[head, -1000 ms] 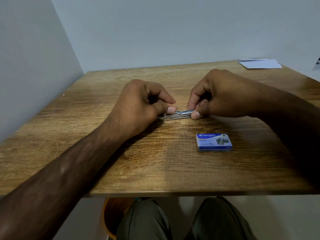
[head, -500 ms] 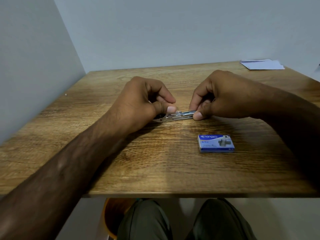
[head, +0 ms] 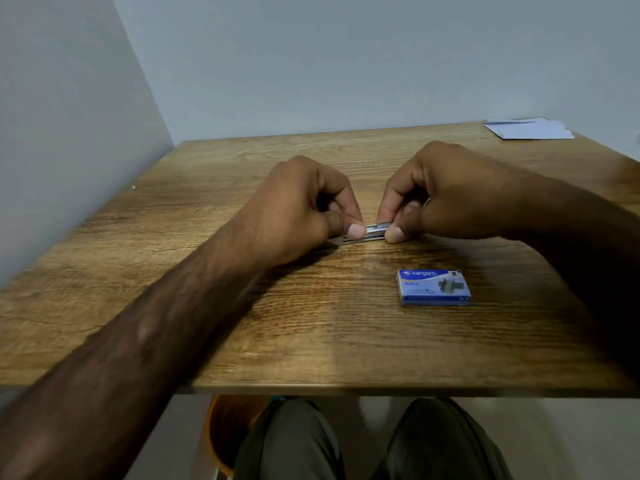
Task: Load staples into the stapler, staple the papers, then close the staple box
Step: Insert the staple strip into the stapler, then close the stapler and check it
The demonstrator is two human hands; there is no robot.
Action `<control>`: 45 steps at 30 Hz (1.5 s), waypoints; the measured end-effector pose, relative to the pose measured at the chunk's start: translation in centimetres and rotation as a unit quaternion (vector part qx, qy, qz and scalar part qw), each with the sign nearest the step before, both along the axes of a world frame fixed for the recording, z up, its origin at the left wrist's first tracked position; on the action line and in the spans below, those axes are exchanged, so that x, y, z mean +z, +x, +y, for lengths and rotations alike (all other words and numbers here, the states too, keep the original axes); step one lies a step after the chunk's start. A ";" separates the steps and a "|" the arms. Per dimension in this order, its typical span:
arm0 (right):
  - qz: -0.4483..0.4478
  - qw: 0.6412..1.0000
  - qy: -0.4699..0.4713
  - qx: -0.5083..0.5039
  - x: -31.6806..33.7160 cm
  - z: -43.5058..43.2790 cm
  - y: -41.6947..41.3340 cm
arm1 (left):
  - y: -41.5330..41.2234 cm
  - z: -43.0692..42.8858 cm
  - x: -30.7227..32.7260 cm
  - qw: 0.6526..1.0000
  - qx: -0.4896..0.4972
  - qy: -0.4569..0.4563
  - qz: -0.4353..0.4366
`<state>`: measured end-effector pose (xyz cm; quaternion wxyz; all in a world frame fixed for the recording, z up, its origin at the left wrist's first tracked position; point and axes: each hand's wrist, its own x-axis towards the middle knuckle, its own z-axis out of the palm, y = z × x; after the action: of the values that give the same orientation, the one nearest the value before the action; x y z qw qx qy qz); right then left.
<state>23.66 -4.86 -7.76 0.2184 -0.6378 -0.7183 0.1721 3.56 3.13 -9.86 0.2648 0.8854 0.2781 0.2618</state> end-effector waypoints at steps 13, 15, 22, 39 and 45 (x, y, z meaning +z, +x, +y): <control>0.027 1.000 -0.016 0.003 0.3 0.0 0.0 | -2.1 -0.1 -0.3 1.000 0.011 0.025 0.012; 0.023 1.000 -0.014 -0.007 0.4 -0.2 0.2 | -3.3 0.1 -0.2 0.998 0.026 0.037 0.040; 0.014 0.998 -0.013 -0.052 0.3 -0.1 0.9 | -6.1 1.4 0.3 0.994 0.063 0.007 0.088; 0.245 0.969 0.015 -0.003 0.1 -0.3 0.0 | -3.6 0.1 -0.3 0.969 0.024 -0.150 -0.194; 0.327 0.943 0.056 0.001 0.0 0.1 -1.3 | -2.2 -0.3 -0.7 0.965 -0.002 -0.174 -0.195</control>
<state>22.32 -4.76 -7.71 0.4766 -0.5324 -0.6162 0.3311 1.37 2.87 -10.58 0.4640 0.7583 0.2606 0.3764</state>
